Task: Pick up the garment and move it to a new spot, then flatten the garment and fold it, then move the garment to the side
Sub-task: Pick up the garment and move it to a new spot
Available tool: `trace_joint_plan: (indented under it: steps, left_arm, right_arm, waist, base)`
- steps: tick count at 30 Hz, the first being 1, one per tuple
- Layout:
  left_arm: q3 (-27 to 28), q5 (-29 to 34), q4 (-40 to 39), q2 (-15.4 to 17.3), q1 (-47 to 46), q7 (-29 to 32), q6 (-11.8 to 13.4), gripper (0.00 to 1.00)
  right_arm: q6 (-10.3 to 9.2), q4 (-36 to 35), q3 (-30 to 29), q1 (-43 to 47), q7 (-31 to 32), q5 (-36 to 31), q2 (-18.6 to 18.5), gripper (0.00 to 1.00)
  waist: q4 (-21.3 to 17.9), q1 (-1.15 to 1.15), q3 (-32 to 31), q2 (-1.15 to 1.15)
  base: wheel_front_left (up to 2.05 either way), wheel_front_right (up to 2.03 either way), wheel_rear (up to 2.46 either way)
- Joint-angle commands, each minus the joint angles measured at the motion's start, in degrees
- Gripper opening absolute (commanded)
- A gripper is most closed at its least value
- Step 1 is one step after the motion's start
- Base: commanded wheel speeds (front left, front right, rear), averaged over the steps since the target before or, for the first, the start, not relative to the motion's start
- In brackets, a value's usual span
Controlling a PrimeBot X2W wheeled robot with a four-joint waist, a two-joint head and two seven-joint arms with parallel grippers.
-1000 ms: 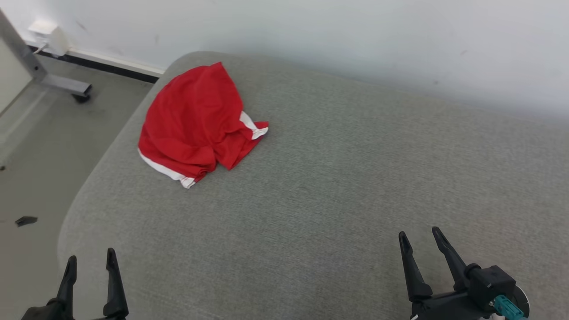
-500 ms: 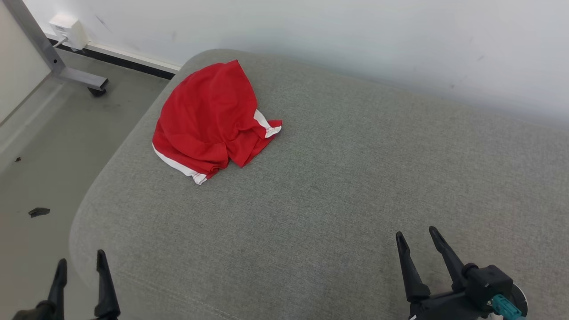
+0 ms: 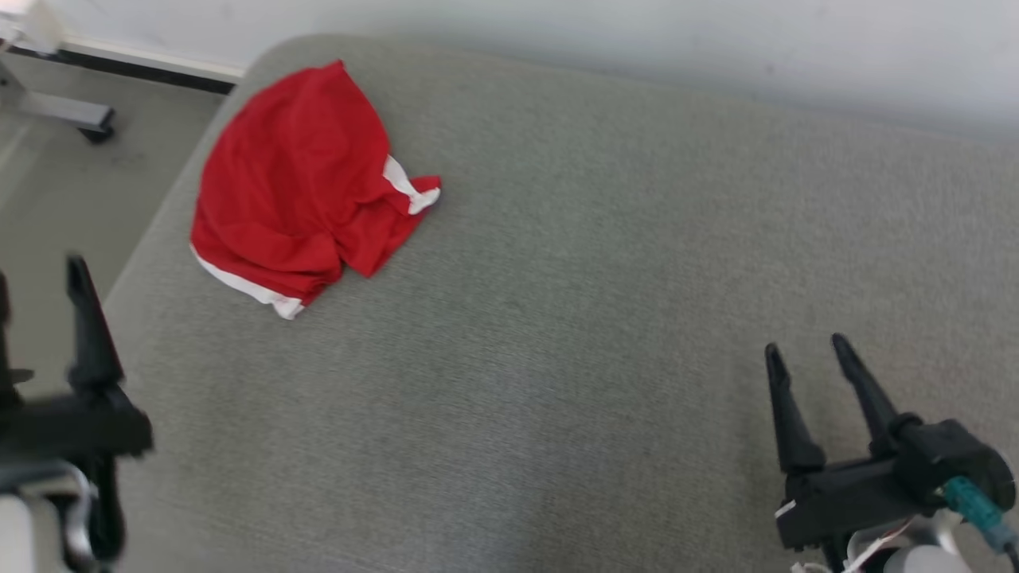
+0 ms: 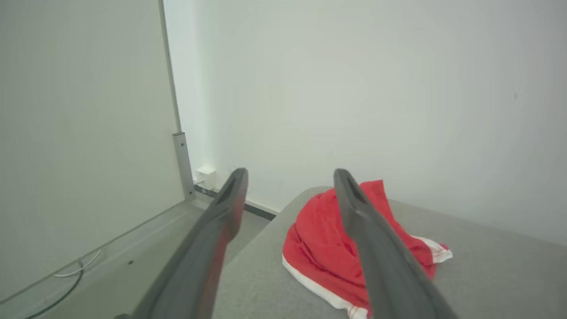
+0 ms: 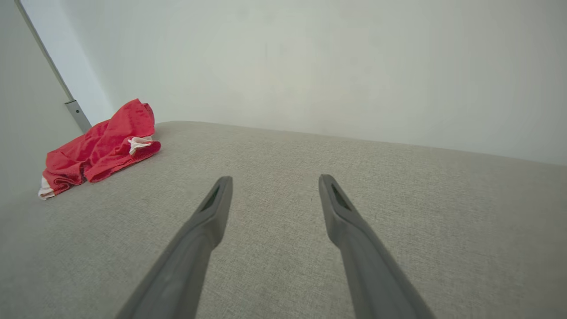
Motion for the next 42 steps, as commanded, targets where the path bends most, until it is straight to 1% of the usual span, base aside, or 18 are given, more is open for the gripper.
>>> trace_joint_plan:
  steps: [1,3,7,10,16,25,28,31,32,33,34,35,36,37,42]
  left_arm:
    - [0.3,-0.8,0.0,0.7,-2.4,0.4,-0.3,1.00]
    - [1.6,-1.6,0.0,2.7,-5.8,1.2,-0.2,1.00]
    - [2.7,-2.9,2.0,6.7,-13.2,2.5,-1.0,1.00]
    - [3.0,-3.5,4.4,9.4,-18.2,3.3,-1.3,1.00]
    - [2.1,-4.3,10.5,13.2,-25.1,6.4,-2.1,1.00]
    - [0.0,-5.6,26.3,16.1,-33.3,13.1,-2.8,1.00]
    - [-1.0,-5.7,31.7,16.6,-34.8,16.5,-2.9,1.00]
    - [-1.7,-6.3,36.4,16.9,-35.9,18.8,-3.3,1.00]
    - [-1.7,-6.3,36.4,16.9,-35.9,18.8,-3.3,1.00]
    - [-2.3,-6.9,39.1,16.7,-36.4,20.2,-3.4,1.00]
    - [-2.6,-7.0,40.2,16.7,-36.6,20.7,-3.6,1.00]
    - [-2.8,-7.2,41.1,16.9,-36.8,20.5,-3.8,0.91]
    - [-3.2,-7.3,41.8,17.1,-36.8,20.1,-3.8,0.38]
    - [-3.4,-7.3,42.7,17.2,-36.8,19.8,-3.7,0.00]
    - [-4.7,-6.8,44.3,18.4,-38.2,15.7,-4.1,0.00]
  right_arm:
    - [-0.17,-0.6,-0.5,-0.9,0.2,-0.4,-0.5,1.00]
    - [-0.16,-2.0,-1.0,-2.2,0.4,-0.7,-0.9,1.00]
    - [-0.17,-4.3,-4.0,-3.5,0.2,-1.2,-0.9,1.00]
    - [-0.16,-5.8,-5.8,-3.4,0.0,-1.4,-0.9,1.00]
    - [-0.17,-8.0,-7.8,-4.0,0.1,-2.0,-0.7,1.00]
    - [-0.16,-11.1,-8.6,-4.4,1.5,-2.8,-1.1,1.00]
    - [-0.17,-11.6,-9.0,-4.2,1.8,-2.7,-1.5,1.00]
    - [-0.17,-12.0,-9.1,-4.1,1.9,-2.8,-1.6,1.00]
    - [-0.17,-12.0,-9.1,-4.1,1.9,-2.8,-1.6,1.00]
    - [-0.16,-12.2,-8.9,-4.2,2.2,-2.9,-1.5,1.00]
    - [-0.16,-12.3,-8.8,-4.3,2.3,-2.9,-1.3,1.00]
    - [-0.16,-12.2,-8.7,-4.4,2.3,-3.0,-1.2,1.00]
    - [-0.17,-12.2,-8.7,-4.4,2.3,-3.1,-1.2,1.00]
    - [-0.17,-12.1,-8.6,-4.4,2.2,-3.2,-1.1,1.00]
    - [-0.17,-10.9,-8.0,-4.4,1.9,-3.2,-0.6,1.00]
  waist:
    - [-4.9,0.00,5.4,0.00]
    - [-7.5,0.00,8.1,0.00]
    - [-11.9,0.00,12.8,0.00]
    - [-14.1,0.00,15.2,0.00]
    - [-17.5,0.00,18.1,0.00]
    - [-19.1,0.00,20.4,0.00]
    - [-19.1,0.00,20.7,0.00]
    - [-19.2,0.00,20.9,0.00]
    - [-19.2,0.00,20.9,0.00]
    - [-19.3,0.00,20.8,0.00]
    - [-19.3,0.00,20.7,0.00]
    - [-19.4,0.00,20.6,0.00]
    - [-19.4,0.00,20.4,0.00]
    - [-19.4,0.00,20.2,0.00]
    - [-19.2,0.00,18.3,0.00]
  base:
    - [0.00,0.00,0.00]
    - [0.00,0.00,0.00]
    - [0.00,0.00,0.00]
    - [0.00,0.00,0.00]
    - [0.00,0.00,0.00]
    - [0.00,0.00,0.00]
    - [0.00,0.00,0.00]
    - [0.00,0.00,0.00]
    - [0.00,0.00,0.00]
    - [0.00,0.00,0.00]
    - [0.00,0.00,0.00]
    - [0.00,0.00,0.00]
    - [0.00,0.00,0.00]
    - [0.00,0.00,0.00]
    - [0.00,0.00,0.00]
